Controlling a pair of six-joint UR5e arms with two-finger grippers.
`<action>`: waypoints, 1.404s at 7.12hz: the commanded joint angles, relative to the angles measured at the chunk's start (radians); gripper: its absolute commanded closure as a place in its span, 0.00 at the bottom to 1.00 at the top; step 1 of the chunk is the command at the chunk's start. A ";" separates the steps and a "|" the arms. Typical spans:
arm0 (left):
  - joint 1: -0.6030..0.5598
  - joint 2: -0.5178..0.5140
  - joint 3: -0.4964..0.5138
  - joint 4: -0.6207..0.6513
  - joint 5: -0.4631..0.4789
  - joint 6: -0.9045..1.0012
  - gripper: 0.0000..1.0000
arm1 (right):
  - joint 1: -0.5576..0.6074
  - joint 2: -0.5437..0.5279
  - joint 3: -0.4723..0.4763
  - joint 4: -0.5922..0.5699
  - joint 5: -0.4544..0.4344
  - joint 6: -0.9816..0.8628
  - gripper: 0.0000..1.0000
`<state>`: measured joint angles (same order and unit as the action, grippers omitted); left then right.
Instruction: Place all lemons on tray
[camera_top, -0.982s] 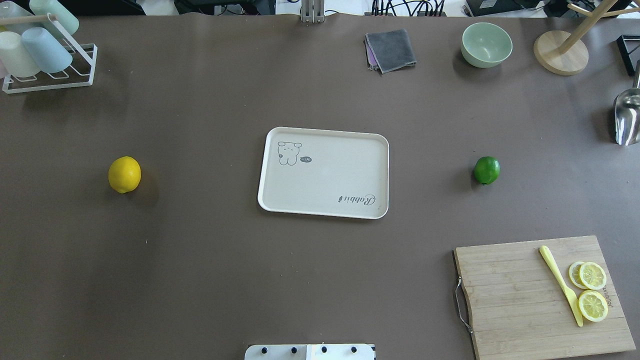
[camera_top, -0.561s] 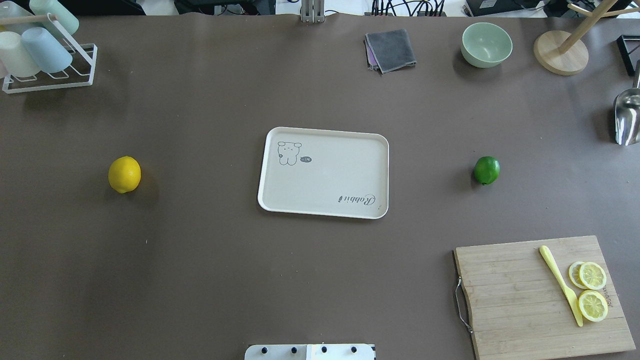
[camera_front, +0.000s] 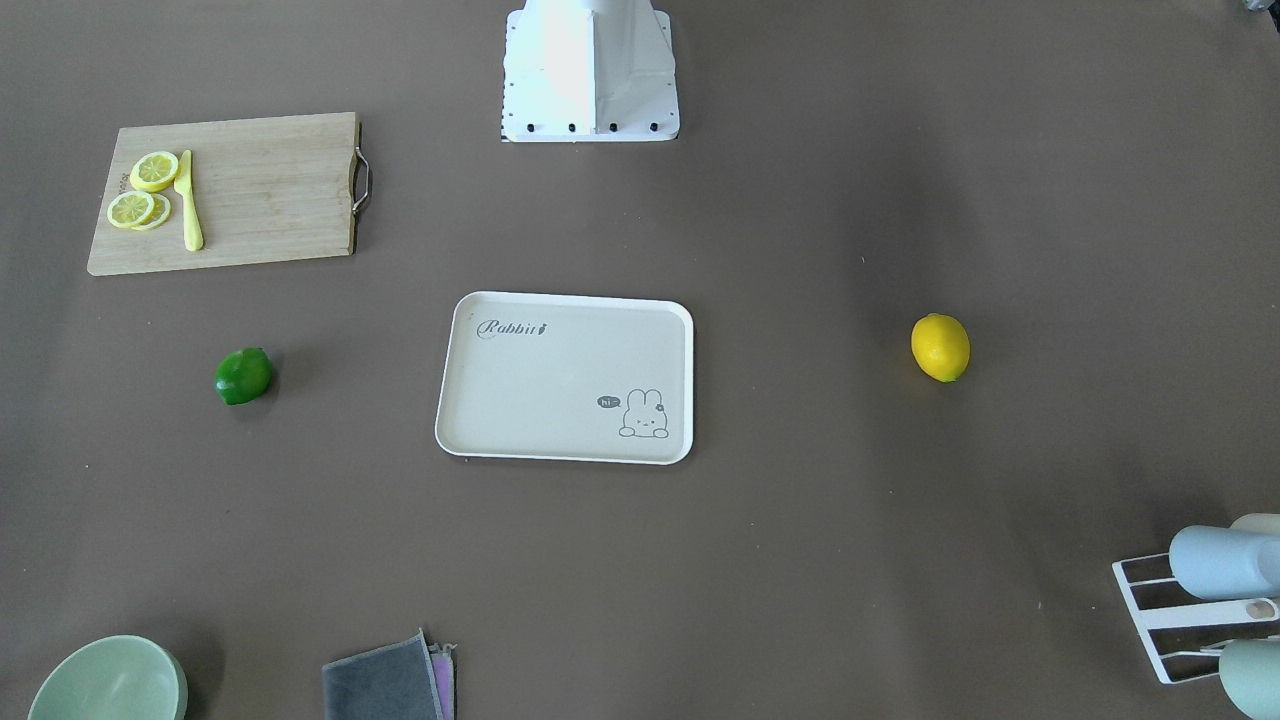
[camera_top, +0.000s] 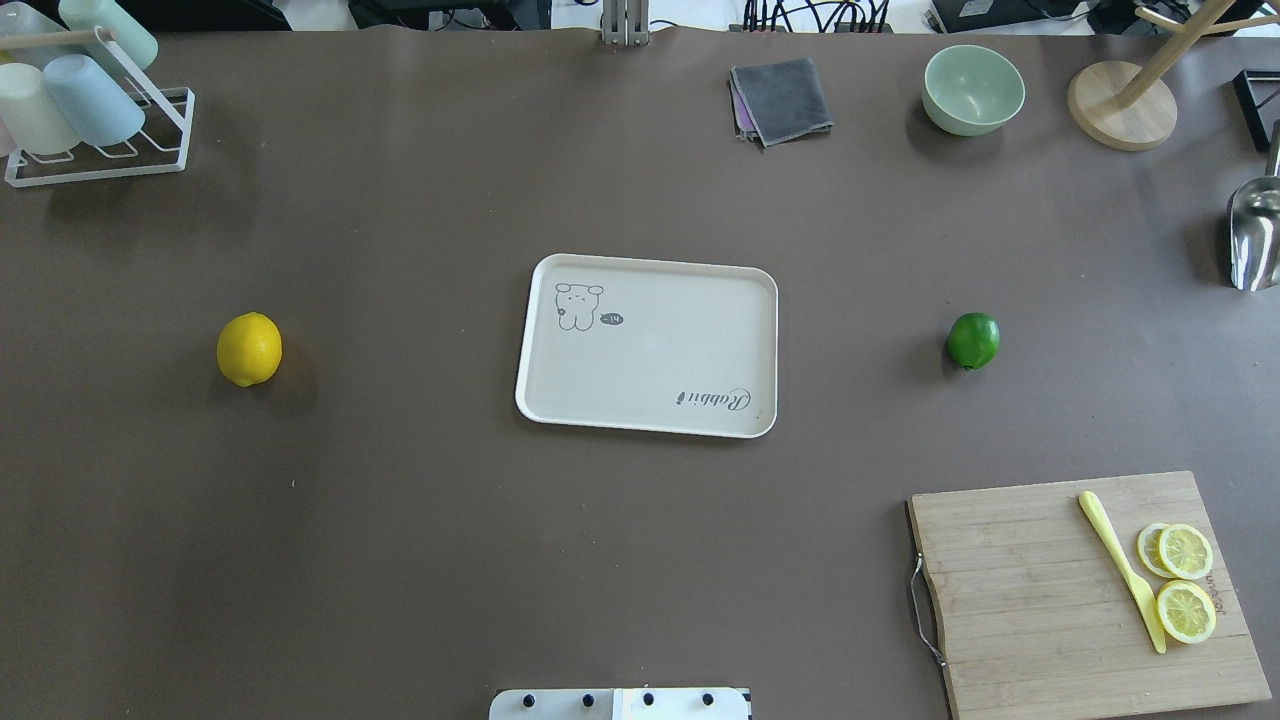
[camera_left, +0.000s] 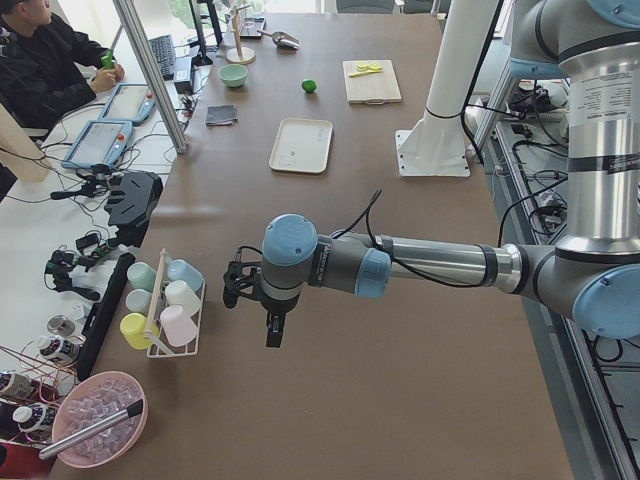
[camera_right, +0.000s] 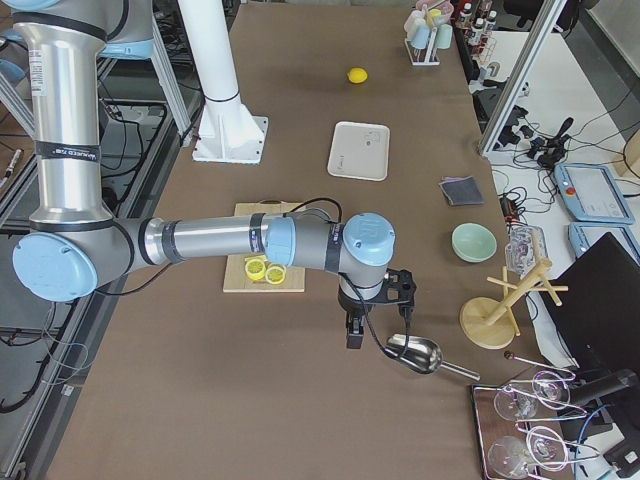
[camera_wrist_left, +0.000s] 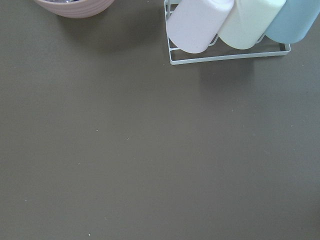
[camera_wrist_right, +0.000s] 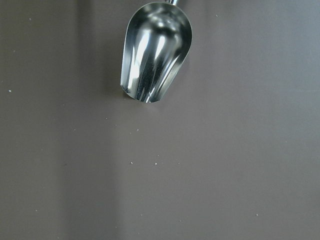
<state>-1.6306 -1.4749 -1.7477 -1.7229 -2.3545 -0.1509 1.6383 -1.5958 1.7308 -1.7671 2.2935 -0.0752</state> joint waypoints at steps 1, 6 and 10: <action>0.000 0.004 0.000 -0.001 -0.002 0.001 0.02 | 0.000 -0.001 0.001 0.000 -0.003 0.000 0.00; 0.000 -0.001 0.000 -0.003 -0.002 0.007 0.02 | 0.000 -0.001 0.000 0.000 -0.003 0.000 0.00; 0.044 -0.071 -0.012 -0.004 -0.014 -0.001 0.02 | -0.046 0.031 0.018 0.076 0.001 -0.005 0.00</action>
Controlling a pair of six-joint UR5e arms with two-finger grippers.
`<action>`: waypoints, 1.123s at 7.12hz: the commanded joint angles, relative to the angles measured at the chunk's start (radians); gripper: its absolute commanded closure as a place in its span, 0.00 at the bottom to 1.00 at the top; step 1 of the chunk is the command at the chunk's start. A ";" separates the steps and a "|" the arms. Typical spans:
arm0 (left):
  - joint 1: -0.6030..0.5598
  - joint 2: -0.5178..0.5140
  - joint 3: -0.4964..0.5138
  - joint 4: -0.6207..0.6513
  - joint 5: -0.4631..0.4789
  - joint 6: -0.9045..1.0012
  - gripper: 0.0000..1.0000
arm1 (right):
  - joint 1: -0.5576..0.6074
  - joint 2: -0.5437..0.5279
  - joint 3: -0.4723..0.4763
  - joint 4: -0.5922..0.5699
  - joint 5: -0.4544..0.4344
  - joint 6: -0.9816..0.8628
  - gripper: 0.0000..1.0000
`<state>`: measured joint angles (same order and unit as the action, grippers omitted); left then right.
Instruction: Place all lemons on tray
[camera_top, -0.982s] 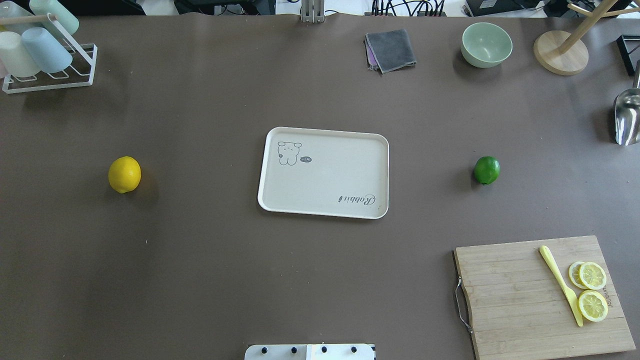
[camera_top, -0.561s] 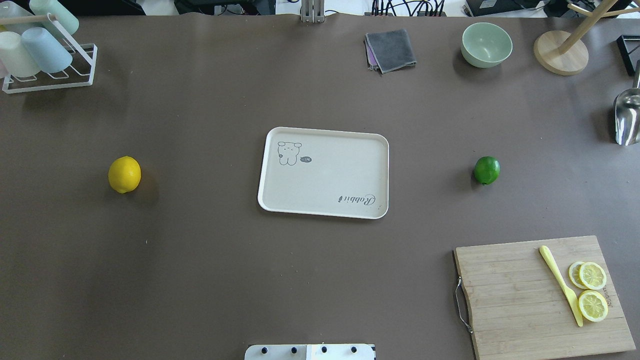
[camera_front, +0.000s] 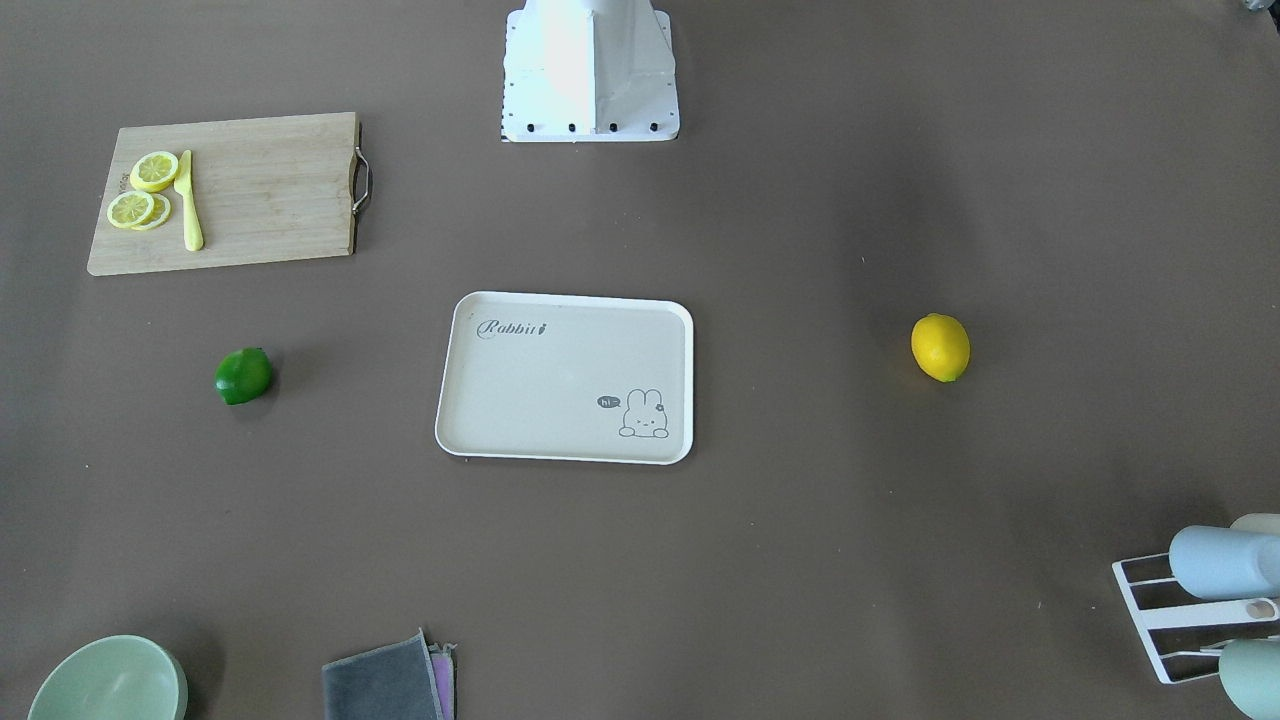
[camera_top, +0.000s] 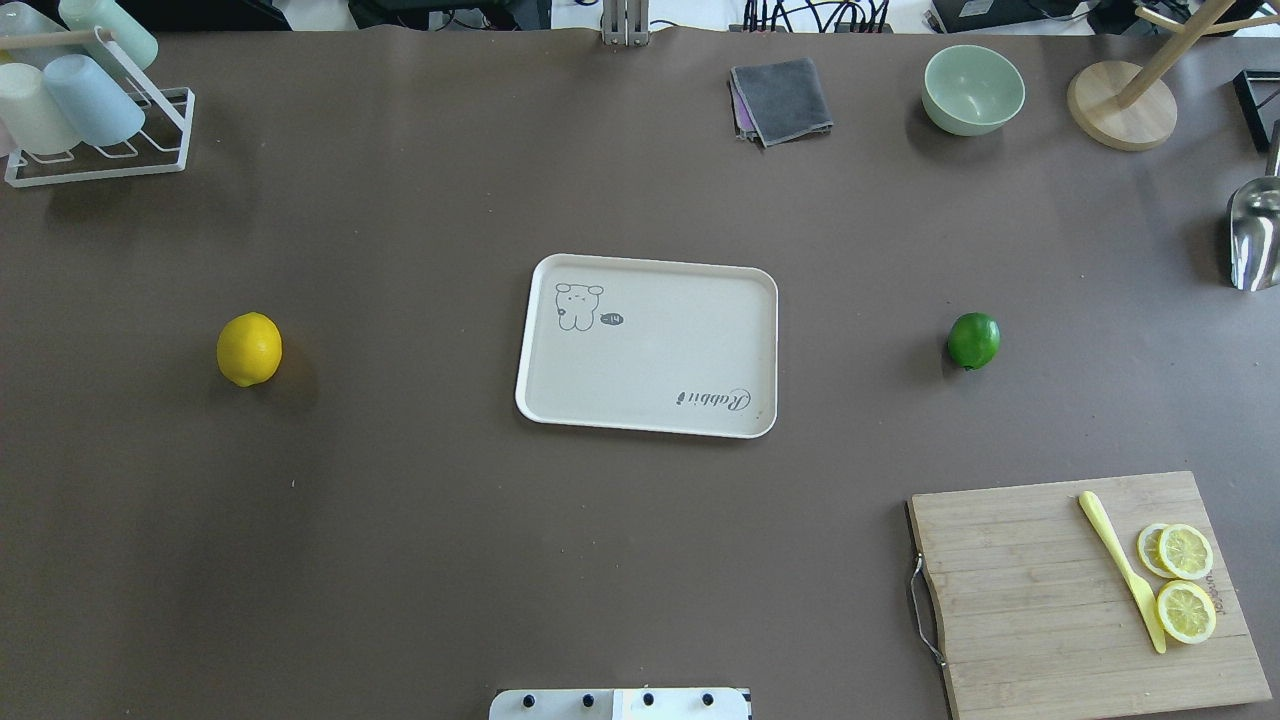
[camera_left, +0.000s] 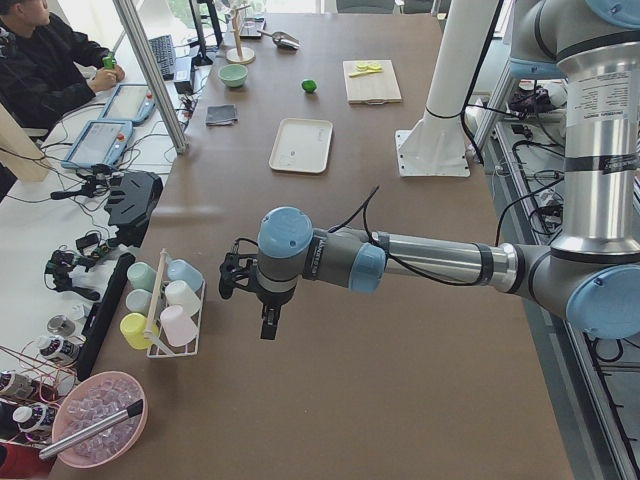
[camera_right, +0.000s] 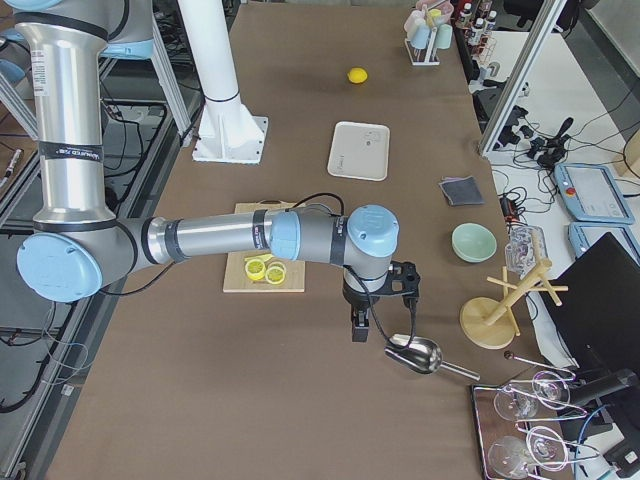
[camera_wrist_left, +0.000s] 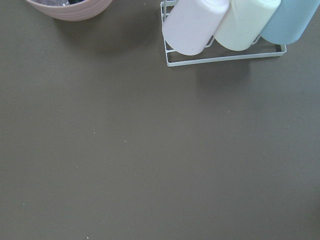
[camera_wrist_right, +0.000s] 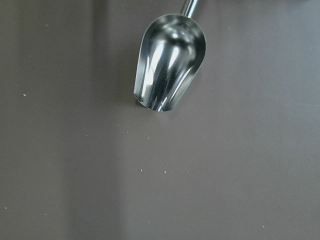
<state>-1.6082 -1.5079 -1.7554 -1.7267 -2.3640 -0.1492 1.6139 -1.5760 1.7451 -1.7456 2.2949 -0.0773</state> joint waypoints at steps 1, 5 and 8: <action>0.034 -0.060 -0.010 -0.005 0.008 0.008 0.02 | -0.029 0.008 0.001 0.172 0.000 -0.009 0.00; 0.175 -0.078 0.004 -0.251 -0.003 -0.205 0.02 | -0.115 0.017 -0.004 0.244 0.027 0.002 0.00; 0.224 -0.124 0.030 -0.283 0.005 -0.216 0.02 | -0.153 0.025 0.001 0.255 0.085 0.080 0.00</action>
<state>-1.4013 -1.6202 -1.7292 -2.0031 -2.3613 -0.3600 1.4761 -1.5523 1.7434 -1.4925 2.3473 -0.0565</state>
